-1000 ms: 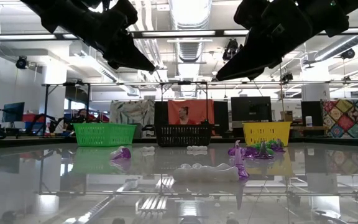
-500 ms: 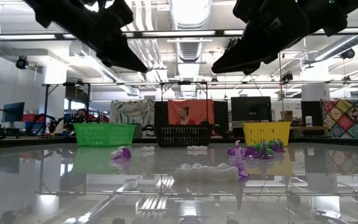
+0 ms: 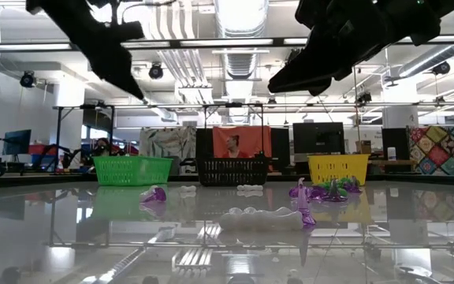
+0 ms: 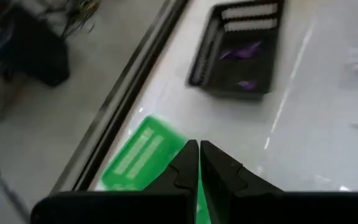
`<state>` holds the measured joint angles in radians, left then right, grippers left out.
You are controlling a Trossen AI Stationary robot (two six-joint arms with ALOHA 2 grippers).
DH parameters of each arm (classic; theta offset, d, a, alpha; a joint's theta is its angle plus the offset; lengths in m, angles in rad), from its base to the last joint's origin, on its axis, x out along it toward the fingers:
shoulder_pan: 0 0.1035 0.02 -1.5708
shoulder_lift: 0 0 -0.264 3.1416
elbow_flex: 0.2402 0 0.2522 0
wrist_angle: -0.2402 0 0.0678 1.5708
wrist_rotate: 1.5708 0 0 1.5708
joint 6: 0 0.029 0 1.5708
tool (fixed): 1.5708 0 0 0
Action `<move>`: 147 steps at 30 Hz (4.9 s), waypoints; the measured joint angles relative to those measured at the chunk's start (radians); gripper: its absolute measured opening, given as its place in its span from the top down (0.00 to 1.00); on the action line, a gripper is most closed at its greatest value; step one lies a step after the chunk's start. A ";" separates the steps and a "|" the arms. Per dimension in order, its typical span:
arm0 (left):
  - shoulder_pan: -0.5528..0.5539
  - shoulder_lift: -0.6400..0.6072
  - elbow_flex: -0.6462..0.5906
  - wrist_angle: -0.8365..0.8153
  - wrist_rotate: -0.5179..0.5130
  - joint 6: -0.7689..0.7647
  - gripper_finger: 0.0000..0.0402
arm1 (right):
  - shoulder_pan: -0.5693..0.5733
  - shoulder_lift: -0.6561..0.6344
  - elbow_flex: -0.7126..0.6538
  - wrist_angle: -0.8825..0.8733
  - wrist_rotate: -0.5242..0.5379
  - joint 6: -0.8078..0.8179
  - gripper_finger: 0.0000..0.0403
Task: Sort Halloween decoration
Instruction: Put the white bone toy into the green basket, then put the purple witch hat toy into the black basket
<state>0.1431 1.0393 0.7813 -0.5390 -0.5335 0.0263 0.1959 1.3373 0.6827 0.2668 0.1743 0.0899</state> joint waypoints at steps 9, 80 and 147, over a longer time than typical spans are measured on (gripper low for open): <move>0.106 0.051 -0.017 -0.002 0.381 0.090 1.00 | 0.000 0.000 0.000 -0.001 0.024 -0.009 0.76; -0.104 0.513 -0.463 0.945 -0.020 -0.389 0.78 | -0.037 0.000 0.000 -0.001 0.038 -0.035 0.76; 0.230 -0.034 -0.418 0.527 0.100 -0.171 1.00 | -0.044 0.000 0.028 -0.040 0.037 0.045 0.76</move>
<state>0.3734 1.0048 0.3636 -0.0116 -0.4338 -0.1445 0.1518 1.3369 0.7103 0.2265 0.2115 0.1349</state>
